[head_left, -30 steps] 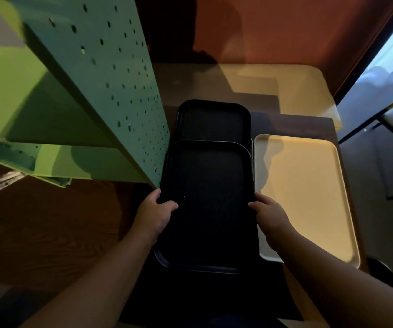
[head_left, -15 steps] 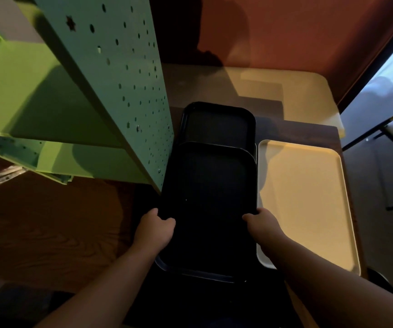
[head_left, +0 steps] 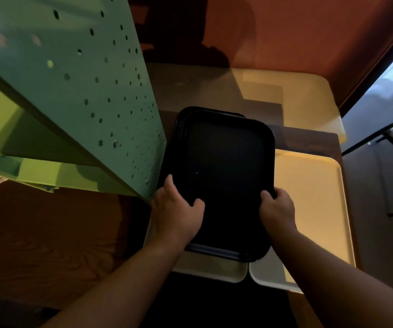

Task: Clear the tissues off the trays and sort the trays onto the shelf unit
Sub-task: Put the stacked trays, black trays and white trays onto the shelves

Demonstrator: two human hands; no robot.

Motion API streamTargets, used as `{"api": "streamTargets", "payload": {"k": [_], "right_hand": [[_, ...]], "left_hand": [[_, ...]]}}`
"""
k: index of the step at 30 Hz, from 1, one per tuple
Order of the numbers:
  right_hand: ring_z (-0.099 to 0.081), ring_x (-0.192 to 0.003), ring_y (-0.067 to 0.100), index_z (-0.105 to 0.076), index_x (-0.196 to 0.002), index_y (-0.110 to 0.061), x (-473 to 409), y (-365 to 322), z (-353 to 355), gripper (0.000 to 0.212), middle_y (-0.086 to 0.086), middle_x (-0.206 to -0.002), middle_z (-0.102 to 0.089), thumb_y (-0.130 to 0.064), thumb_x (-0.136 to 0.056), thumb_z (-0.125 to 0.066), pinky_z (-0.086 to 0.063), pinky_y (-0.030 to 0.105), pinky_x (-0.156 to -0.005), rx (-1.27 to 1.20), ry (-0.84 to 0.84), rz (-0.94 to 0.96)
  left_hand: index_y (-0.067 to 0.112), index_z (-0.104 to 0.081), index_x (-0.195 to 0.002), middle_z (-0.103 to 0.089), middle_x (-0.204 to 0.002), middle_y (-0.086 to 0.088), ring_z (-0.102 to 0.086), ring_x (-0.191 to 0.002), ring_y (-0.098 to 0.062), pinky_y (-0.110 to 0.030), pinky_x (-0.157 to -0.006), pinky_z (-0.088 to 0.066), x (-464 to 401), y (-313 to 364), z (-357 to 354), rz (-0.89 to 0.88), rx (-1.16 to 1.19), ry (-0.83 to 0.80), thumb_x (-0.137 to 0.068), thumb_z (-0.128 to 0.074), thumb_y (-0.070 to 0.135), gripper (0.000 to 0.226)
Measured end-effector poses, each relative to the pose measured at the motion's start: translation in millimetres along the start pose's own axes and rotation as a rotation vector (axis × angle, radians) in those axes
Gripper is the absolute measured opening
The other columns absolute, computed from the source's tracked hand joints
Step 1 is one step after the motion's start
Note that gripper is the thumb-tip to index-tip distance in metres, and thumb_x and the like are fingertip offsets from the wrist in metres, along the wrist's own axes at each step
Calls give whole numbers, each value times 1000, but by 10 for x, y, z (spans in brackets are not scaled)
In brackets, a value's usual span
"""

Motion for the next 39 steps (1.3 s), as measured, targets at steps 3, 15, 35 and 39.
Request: {"api": "streamTargets", "payload": {"k": [3,15,35,39], "right_hand": [[-64,-95,21,-57,-125,-13,-221,-91,-98,27,5,-106,-66,-23,-102,-47,-57,39,-79,-48,8,-27],[-61,-105,21,-49,-135,-20,-628,-129,-488,40,4,-124,-55,-32,-97,-48,-57,44,-90,-2,-29,-103],[-64,-112,31,-50,-139,-11,-679,-516,-321,57,12,-123,-64,-50,-96,-54,-49,49,-103,-50,-314,-396],[-65,-108,28,-44,-140,-12,-447,-673,-241,53,13,-125,-60,-43,-98,-56,-55,45,-93,-61,-327,-322]], "left_hand": [[18,-17,-153,-37,-147,-13,-37,-131,-32,-46,-107,-35,-341,115,-95,-29,-59,48,-82,-60,43,87],[21,-5,-155,-14,-157,-21,-24,-141,-38,-49,-116,-28,-828,58,-435,59,-258,-5,-84,-56,35,88],[20,-13,-157,4,-165,-8,2,-151,-29,-52,-118,-14,-725,184,-373,-81,-330,-251,-90,-50,28,76],[20,-12,-157,2,-165,-9,-2,-151,-31,-49,-121,-17,-682,197,-213,-76,-307,-260,-90,-53,30,79]]}}
Point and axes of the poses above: each hand's wrist, its own x-axis away from the middle knuckle, its own z-axis out of the back of the hand, y = z × x, the point moved 2 cm from there along -x, towards the middle knuckle
